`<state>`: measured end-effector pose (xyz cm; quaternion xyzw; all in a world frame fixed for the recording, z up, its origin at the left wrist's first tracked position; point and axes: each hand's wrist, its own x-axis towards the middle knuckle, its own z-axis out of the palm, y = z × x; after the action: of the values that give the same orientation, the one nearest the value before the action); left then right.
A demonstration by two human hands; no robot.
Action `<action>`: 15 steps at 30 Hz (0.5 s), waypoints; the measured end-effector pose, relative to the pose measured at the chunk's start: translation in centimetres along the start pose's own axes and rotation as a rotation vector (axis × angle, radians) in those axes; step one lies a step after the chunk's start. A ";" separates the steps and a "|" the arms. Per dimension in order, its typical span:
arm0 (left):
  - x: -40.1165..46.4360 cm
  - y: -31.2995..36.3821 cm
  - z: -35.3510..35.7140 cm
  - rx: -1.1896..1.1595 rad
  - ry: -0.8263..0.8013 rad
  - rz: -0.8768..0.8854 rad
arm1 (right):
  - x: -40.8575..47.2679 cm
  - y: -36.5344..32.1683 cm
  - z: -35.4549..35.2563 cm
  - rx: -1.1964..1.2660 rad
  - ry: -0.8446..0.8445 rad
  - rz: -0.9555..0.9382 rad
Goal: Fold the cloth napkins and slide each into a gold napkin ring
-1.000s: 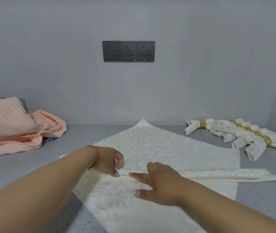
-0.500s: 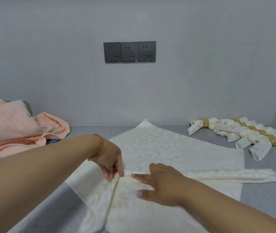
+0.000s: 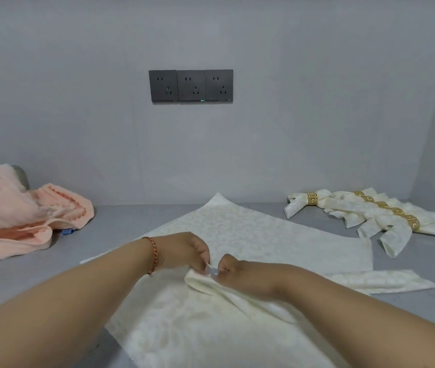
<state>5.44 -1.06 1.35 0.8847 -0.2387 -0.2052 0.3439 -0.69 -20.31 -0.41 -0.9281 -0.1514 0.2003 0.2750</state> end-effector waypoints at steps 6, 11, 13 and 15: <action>1.6 -0.5 3.5 -0.458 -0.012 0.068 | 0.5 0.7 -1.2 0.042 0.017 0.061; 1.8 -0.5 4.2 -0.322 0.043 0.065 | 0.4 0.5 -2.1 0.104 0.017 0.117; 1.9 -0.1 4.1 -0.344 0.049 0.041 | 0.4 0.7 -2.7 0.140 0.005 0.165; 2.1 0.4 4.1 -0.367 0.043 0.020 | 0.1 1.0 -3.2 0.093 -0.027 0.224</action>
<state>4.87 -4.64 -1.59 0.8087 -0.1989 -0.2229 0.5066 1.05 -22.55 1.46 -0.9227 -0.0411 0.2490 0.2916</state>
